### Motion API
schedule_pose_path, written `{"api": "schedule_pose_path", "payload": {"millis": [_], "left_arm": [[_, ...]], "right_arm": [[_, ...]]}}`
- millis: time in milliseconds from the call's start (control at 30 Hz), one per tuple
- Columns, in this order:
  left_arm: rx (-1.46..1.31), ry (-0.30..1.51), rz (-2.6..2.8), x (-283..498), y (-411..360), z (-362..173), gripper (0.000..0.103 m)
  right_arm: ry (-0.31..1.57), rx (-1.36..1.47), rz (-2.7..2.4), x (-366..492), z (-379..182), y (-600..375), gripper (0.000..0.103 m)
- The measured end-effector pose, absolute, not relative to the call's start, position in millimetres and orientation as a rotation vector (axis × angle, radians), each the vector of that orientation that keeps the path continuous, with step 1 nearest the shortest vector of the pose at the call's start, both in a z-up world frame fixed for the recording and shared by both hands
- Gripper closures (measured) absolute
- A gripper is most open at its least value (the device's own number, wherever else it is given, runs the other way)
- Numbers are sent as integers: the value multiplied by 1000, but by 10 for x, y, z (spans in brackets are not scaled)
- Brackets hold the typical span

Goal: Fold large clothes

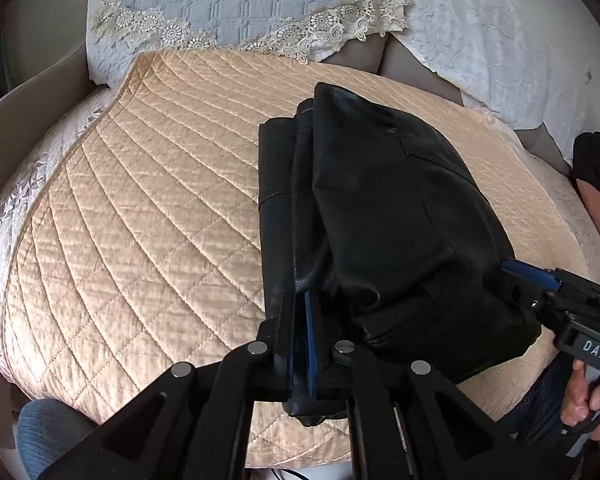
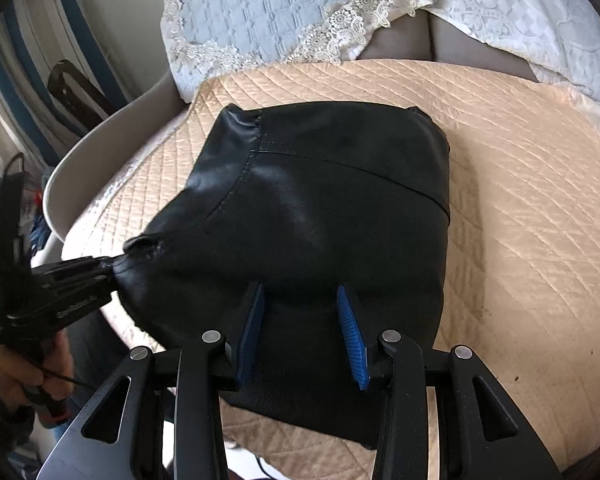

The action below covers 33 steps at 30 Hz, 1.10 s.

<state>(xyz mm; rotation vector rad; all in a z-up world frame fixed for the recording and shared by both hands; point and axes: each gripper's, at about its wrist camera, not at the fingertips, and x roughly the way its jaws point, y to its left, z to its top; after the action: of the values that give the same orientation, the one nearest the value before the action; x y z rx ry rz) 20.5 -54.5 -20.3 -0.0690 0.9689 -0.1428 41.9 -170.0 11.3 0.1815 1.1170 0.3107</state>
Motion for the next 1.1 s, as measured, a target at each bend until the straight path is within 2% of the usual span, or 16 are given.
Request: {"api": "schedule_pose_path", "payload": {"millis": [167,233,333,467,633,733,900,1100], "left_arm": [[-96,977,-153,202,-492,-88,96],[-130,972,-163,205,-446,-2,92],[-173,927,-179,264,-400,151,63],[-236,913,-212,534,-393,192,43],[-341,944,-269,812,-436,139,41],[-295,913,-285,884,-544,145,25],[-198,1005,-206,998,-571,-208,25],[-217,1003,-216,964,-495,-315,19]], "right_arm": [[1091,187,297,392,283,-1817,62],[1075,217,283,373,328,-1932,48],[1074,326,269,428,292,-2214,40],[1106,454,264,626,72,-2484,39],[1135,515,254,807,-122,-2547,38],[1145,545,283,884,-204,-2514,37],[1139,592,306,885,-265,-2560,34],[1153,658,339,901,-387,-2604,33]]}}
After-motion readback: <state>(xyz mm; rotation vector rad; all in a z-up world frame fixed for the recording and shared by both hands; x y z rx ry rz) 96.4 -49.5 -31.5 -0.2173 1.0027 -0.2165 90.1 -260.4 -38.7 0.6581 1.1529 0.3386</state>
